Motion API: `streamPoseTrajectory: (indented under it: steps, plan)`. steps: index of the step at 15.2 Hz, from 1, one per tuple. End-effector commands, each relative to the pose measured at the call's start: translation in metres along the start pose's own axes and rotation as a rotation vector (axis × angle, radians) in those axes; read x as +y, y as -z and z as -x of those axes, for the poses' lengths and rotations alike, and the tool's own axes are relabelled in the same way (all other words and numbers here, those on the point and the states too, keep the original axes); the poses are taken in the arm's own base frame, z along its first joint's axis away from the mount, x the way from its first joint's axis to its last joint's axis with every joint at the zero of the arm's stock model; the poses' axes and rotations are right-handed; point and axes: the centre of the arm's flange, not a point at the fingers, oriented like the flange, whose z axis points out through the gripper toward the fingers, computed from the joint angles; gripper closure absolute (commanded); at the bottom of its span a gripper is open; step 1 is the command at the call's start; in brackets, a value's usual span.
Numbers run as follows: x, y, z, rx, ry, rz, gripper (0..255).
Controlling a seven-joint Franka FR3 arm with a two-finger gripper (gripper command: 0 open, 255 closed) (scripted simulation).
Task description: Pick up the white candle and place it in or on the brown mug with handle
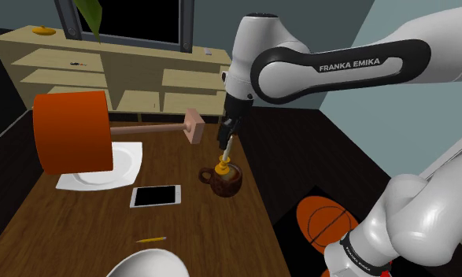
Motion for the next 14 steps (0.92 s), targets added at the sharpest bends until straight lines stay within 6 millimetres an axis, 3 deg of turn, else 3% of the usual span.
streamPoseTrajectory:
  steps: [1, 2, 6, 14]
  plan:
    - [0.0, 0.0, 0.0, 0.0, 0.0, 0.0, 0]
    - [0.0, 0.0, 0.0, 0.0, 0.0, 0.0, 0]
    - [0.0, 0.05, 0.0, 0.0, 0.0, 0.0, 0]
    - [0.0, 0.05, 0.0, 0.0, 0.0, 0.0, 0]
